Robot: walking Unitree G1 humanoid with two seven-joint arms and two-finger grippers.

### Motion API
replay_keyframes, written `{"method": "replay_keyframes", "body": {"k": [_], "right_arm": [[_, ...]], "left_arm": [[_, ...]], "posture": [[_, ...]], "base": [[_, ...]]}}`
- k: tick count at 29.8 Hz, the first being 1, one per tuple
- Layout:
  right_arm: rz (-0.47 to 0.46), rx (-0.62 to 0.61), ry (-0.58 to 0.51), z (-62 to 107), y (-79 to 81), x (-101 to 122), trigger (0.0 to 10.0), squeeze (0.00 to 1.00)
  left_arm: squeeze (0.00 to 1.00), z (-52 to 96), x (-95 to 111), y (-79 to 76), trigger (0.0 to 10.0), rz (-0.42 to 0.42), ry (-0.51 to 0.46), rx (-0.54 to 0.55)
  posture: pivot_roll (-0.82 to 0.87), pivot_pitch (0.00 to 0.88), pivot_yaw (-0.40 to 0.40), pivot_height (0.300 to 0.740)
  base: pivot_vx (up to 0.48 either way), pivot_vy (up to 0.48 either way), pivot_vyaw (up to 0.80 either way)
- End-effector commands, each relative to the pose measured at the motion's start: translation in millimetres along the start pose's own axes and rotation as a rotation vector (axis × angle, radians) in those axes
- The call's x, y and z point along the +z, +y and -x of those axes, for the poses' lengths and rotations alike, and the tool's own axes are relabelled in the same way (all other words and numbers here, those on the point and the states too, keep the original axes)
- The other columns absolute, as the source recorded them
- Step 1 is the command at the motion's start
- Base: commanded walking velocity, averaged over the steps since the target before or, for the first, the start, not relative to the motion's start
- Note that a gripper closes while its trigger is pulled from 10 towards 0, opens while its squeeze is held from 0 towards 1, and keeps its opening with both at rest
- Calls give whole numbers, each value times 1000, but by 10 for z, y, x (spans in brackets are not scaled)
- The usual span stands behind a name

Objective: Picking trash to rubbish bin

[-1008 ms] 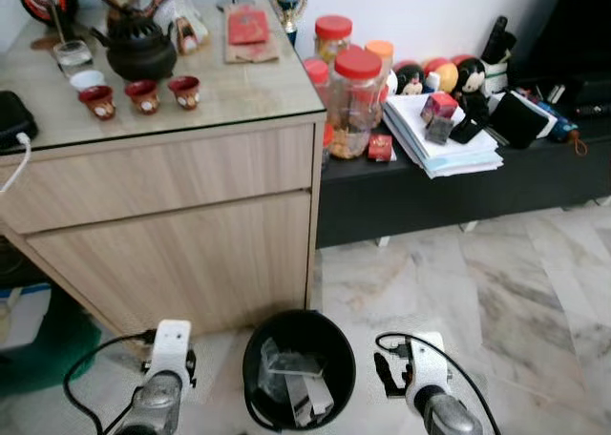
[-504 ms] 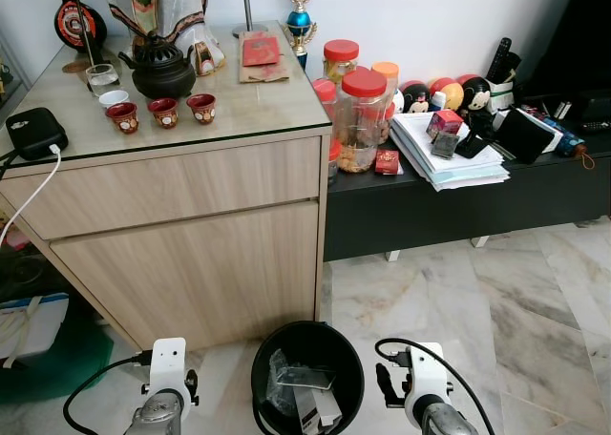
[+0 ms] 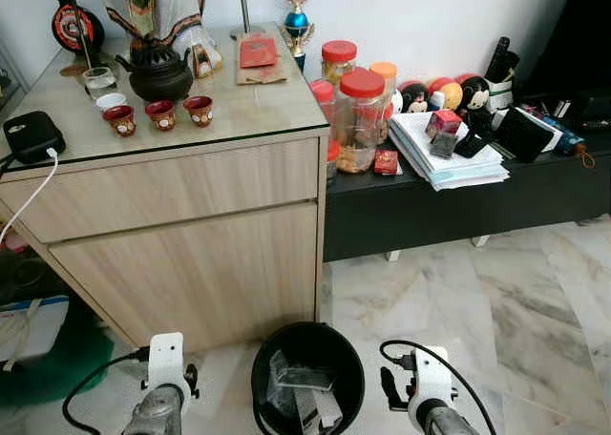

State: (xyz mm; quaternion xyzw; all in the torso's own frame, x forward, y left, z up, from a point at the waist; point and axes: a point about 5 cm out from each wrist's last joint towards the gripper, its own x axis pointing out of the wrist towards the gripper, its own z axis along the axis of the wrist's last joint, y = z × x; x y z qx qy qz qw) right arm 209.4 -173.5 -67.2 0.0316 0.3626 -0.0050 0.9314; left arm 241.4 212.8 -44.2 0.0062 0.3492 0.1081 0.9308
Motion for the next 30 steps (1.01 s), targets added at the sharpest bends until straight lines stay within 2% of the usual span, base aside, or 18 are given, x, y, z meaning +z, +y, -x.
{"method": "replay_keyframes", "body": {"k": [1, 10, 30], "right_arm": [[-12, -7, 16, 3, 3, -26, 10000, 0], [-51, -39, 17, 24, -48, -67, 10000, 0], [-44, -37, 9, 20, -58, -45, 10000, 0]], "left_arm": [[0, 4, -28, 48, 10000, -1, 14, 12], [0, 8, -37, 90, 10000, 11, 11, 26], [0, 5, -25, 66, 10000, 6, 8, 18]], "posture": [[-56, 0, 26, 740], [-57, 0, 27, 740], [-59, 0, 23, 740]], "base": [[-296, 0, 0], [-299, 0, 0], [-300, 0, 0]]}}
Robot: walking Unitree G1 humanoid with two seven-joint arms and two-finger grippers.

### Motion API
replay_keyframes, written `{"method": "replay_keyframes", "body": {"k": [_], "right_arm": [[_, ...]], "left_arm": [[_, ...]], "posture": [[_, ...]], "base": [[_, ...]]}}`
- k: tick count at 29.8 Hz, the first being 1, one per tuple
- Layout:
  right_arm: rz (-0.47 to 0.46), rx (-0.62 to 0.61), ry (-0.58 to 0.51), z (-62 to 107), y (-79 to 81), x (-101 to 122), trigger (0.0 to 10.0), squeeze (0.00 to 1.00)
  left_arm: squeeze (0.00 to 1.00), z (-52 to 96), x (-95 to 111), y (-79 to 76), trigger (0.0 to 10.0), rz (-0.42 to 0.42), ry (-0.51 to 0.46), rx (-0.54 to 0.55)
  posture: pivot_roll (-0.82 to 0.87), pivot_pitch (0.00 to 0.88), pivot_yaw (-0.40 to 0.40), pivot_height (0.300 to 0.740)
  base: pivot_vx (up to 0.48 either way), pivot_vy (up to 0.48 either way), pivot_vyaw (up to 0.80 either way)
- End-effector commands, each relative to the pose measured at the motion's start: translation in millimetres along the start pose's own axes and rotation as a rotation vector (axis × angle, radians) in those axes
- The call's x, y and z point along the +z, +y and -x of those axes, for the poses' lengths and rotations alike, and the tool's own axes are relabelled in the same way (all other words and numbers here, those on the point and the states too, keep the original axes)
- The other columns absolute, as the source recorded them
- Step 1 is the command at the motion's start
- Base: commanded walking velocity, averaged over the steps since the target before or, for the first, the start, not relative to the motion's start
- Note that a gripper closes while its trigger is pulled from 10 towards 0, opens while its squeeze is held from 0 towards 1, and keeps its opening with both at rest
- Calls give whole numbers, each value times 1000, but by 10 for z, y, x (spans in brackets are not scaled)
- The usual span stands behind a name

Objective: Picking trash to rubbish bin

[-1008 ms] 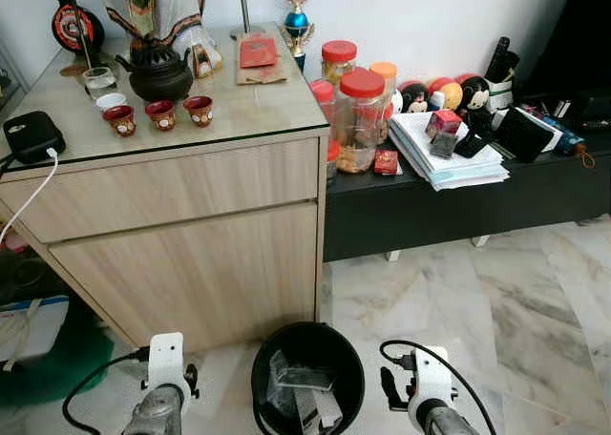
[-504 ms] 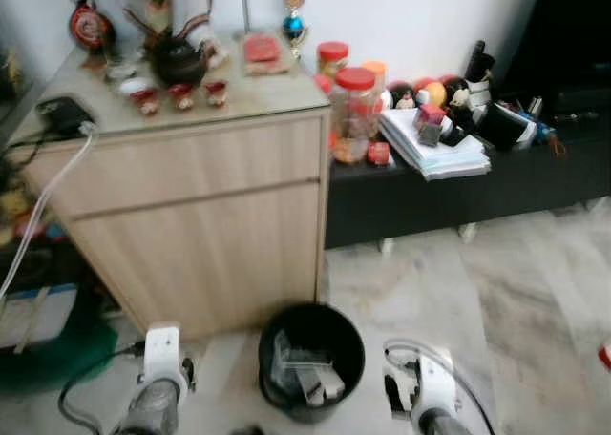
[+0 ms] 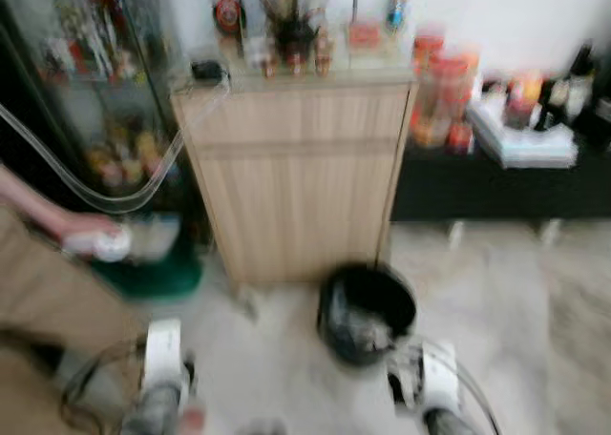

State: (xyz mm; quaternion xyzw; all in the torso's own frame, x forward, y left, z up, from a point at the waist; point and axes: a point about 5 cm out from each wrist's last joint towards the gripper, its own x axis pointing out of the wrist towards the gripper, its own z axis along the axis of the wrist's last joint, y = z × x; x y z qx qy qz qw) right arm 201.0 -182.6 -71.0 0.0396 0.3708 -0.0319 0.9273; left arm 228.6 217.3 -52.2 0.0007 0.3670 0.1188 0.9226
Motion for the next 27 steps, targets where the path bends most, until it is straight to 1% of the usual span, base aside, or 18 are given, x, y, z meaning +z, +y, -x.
{"method": "replay_keyframes", "body": {"k": [1, 5, 9, 12, 24, 27], "right_arm": [[-10, 7, -8, -15, 38, 35, 10000, 0], [-12, 8, -7, -15, 35, 33, 10000, 0], [-14, 11, -7, -17, 46, 36, 10000, 0], [-16, 9, -8, -21, 49, 46, 10000, 0], [-30, -6, 5, -10, 7, 14, 10000, 0], [-33, -6, 9, -8, 9, 6, 10000, 0]], "left_arm": [[0, -23, 112, 9, 10000, -9, -30, 1], [0, -21, 100, 11, 10000, -11, -27, 0], [0, -19, 99, -41, 10000, -36, -32, -19], [0, -20, 109, -73, 10000, -30, -36, -32], [0, -18, 106, -101, 10000, -28, -34, -45], [0, -17, 101, -104, 10000, -38, -34, -49]], "posture": [[-59, 0, 23, 740], [-57, 0, 24, 740], [-61, 0, 25, 740], [-62, 0, 23, 740], [-70, 0, 19, 740], [-70, 0, 19, 740]], "base": [[-300, 0, 0], [-285, 0, 0], [0, 0, 0], [0, 0, 0], [0, 0, 0], [0, 0, -631]]}}
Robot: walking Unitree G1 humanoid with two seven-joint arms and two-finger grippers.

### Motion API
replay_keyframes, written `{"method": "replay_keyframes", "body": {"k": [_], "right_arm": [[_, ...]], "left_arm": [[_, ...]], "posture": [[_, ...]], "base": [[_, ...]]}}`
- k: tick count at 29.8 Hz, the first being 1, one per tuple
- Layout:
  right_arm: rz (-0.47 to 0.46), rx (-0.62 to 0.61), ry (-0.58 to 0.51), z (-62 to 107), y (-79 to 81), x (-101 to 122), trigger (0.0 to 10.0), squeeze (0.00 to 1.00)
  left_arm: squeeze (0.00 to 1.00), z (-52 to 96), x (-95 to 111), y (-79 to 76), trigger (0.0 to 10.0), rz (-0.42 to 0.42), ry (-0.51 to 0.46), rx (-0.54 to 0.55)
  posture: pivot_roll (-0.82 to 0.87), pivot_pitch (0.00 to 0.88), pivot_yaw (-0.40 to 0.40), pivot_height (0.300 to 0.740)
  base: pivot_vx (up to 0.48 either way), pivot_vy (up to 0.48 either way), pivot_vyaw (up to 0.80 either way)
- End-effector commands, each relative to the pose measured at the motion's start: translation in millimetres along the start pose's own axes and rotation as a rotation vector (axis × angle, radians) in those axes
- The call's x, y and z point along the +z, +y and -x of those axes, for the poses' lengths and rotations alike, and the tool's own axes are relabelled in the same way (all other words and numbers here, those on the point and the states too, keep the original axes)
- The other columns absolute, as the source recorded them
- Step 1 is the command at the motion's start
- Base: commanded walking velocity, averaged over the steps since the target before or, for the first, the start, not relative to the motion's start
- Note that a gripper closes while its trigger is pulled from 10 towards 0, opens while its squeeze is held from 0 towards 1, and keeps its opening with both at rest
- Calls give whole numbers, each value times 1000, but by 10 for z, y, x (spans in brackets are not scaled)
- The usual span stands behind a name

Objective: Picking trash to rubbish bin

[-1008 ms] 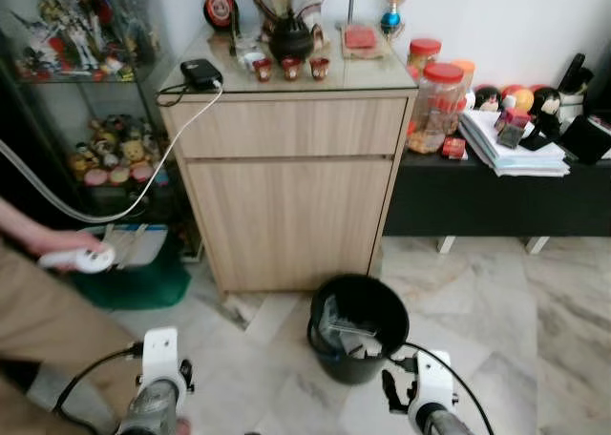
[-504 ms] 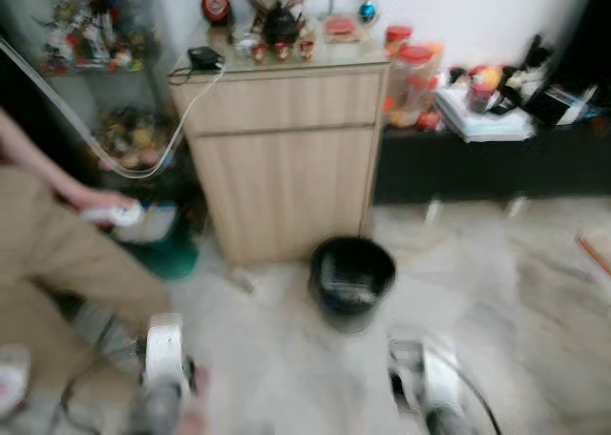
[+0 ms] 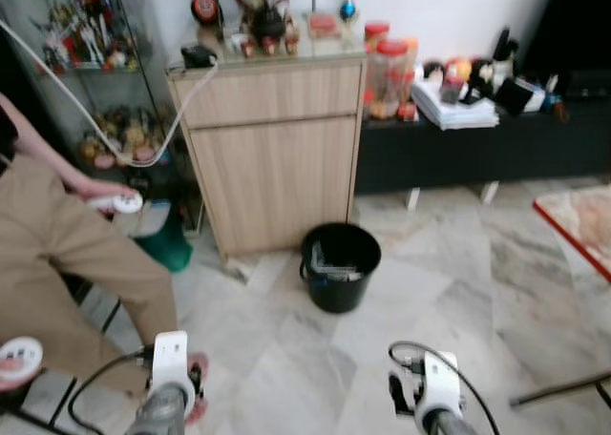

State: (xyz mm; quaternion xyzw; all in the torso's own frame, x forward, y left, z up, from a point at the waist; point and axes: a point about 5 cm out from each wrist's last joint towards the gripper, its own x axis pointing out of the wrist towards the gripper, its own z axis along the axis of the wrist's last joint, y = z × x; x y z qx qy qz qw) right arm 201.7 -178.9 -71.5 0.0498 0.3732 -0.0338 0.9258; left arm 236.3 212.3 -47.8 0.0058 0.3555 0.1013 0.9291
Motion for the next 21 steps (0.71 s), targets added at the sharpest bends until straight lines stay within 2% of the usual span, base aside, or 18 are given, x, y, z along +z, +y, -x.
{"method": "replay_keyframes", "body": {"k": [1, 21], "right_arm": [[-13, -10, 3, 0, -28, 5, 10000, 0], [-6, -19, 30, 12, -7, -59, 10000, 0]], "left_arm": [[0, -4, 19, -45, 10000, -25, -6, -21], [0, -1, 14, -29, 10000, -49, -13, -16]], "posture": [[-70, 0, 20, 740], [-62, 0, 28, 740]], "base": [[0, 0, -738], [0, 0, -727]]}}
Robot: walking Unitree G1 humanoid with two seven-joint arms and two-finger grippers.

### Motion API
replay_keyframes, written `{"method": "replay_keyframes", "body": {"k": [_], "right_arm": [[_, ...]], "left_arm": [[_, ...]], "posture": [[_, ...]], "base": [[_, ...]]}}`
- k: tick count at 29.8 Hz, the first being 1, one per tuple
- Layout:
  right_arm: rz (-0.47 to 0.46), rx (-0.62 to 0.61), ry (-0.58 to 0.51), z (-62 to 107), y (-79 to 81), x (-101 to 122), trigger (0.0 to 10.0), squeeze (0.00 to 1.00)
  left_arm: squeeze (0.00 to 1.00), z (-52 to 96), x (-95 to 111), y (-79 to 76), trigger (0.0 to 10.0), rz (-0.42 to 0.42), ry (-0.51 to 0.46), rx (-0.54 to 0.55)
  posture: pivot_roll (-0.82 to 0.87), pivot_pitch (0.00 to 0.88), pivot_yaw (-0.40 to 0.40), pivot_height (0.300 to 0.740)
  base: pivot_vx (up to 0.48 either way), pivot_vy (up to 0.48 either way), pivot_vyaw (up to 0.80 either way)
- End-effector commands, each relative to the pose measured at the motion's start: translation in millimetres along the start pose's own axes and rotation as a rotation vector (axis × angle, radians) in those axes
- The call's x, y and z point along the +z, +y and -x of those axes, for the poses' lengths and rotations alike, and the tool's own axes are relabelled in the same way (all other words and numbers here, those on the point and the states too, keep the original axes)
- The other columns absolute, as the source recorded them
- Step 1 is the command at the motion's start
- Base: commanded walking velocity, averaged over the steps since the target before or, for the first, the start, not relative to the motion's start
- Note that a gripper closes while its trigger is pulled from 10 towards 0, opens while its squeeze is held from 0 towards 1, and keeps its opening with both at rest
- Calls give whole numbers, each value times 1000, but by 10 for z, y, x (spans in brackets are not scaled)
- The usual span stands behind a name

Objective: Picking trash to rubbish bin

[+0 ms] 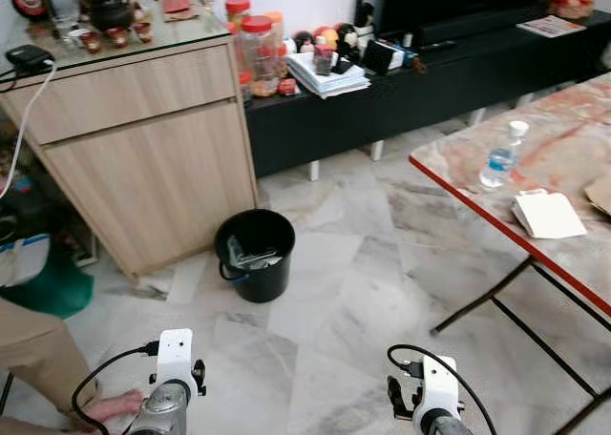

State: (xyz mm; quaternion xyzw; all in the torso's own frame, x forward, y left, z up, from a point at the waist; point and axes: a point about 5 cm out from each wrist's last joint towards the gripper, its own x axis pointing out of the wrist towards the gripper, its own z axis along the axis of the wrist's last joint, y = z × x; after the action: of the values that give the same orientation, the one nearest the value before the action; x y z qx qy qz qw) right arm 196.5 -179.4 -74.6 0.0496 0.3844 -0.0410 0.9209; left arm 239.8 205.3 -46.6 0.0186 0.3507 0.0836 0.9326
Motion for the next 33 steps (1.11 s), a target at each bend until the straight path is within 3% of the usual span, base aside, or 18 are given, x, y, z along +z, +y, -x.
{"method": "replay_keyframes", "body": {"k": [1, 10, 15, 33], "right_arm": [[-1, -4, 6, -3, 6, 1, 10000, 0], [-11, -11, 11, 7, 8, -33, 10000, 0], [-18, -19, 14, 12, -4, -46, 10000, 0], [-33, -29, 15, 12, 11, -52, 10000, 0]], "left_arm": [[0, 4, -11, 44, 10000, -14, 0, 8], [0, 16, -73, 78, 10000, -19, 27, 20], [0, 16, -64, 96, 10000, -20, 21, 24], [0, 10, -31, 143, 10000, -33, 9, 35]], "posture": [[-62, 0, 29, 740], [-65, 0, 38, 740], [-61, 0, 42, 740], [-53, 5, 51, 740]], "base": [[0, 0, -712], [0, 0, -708], [0, 341, -706], [0, 0, -709]]}}
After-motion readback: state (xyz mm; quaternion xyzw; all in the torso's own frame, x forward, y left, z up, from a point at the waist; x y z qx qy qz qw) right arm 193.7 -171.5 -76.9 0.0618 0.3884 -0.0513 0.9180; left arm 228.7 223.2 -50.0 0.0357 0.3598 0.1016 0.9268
